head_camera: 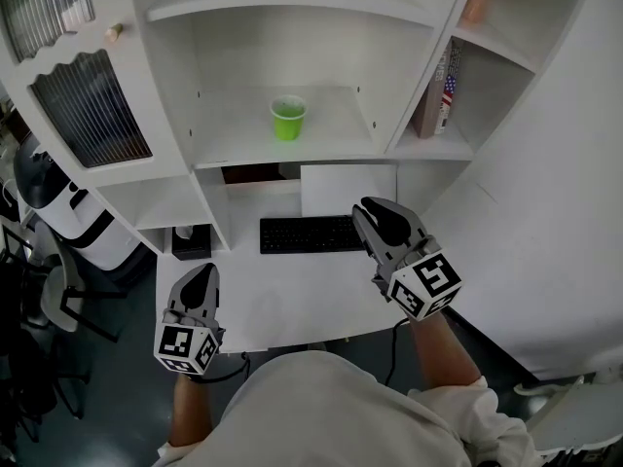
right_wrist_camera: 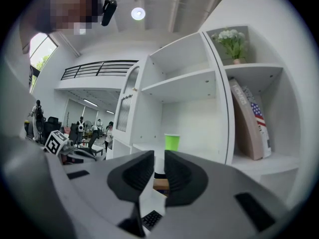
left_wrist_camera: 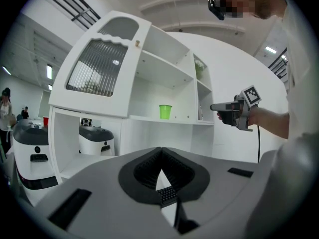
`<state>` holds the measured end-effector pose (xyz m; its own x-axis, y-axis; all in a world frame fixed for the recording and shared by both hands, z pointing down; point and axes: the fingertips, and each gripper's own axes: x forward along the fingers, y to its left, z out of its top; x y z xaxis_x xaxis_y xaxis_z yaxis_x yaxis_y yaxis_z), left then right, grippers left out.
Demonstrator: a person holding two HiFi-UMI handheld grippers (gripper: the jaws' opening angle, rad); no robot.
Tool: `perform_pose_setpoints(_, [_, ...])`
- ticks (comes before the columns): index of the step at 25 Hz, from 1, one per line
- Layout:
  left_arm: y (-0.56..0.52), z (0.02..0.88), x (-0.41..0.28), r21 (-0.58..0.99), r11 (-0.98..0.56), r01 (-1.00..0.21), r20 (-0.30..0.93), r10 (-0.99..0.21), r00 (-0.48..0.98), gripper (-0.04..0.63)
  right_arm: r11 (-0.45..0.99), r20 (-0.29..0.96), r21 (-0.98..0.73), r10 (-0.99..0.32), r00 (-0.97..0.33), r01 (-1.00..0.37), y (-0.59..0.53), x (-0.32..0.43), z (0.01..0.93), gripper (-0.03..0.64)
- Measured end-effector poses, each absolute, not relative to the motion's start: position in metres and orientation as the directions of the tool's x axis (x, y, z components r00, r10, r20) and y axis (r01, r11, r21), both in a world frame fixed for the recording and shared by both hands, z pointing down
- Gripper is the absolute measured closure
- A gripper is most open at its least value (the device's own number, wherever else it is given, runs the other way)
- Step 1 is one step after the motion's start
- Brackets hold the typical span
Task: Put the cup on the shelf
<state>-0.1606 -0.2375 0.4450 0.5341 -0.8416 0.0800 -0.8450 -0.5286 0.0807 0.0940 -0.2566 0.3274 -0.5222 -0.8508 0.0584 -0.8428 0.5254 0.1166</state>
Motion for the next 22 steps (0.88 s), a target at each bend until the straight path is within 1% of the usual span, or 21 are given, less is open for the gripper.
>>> perform_pose_setpoints(13, [-0.232,0.442,-0.147,0.069,-0.547,-0.835,0.080,-0.831,0.551,0.595,0.493,0.062,0.049,-0.870,-0.490,-0.869,-0.217,0.110,0.360,0.584])
perform_pose_setpoints(18, [-0.229,0.440,-0.141,0.065,-0.555,-0.829,0.081,-0.826,0.558,0.595,0.485,0.065,0.028,-0.873,-0.483,-0.874,-0.204,0.112,0.369,0.609])
perform_pose_setpoints(22, [-0.225,0.440,-0.137,0.061,-0.560,-0.826,0.084,-0.822,0.563,0.595,0.481,0.077,0.014,-0.875,-0.478,-0.877,-0.196,0.113,0.380,0.612])
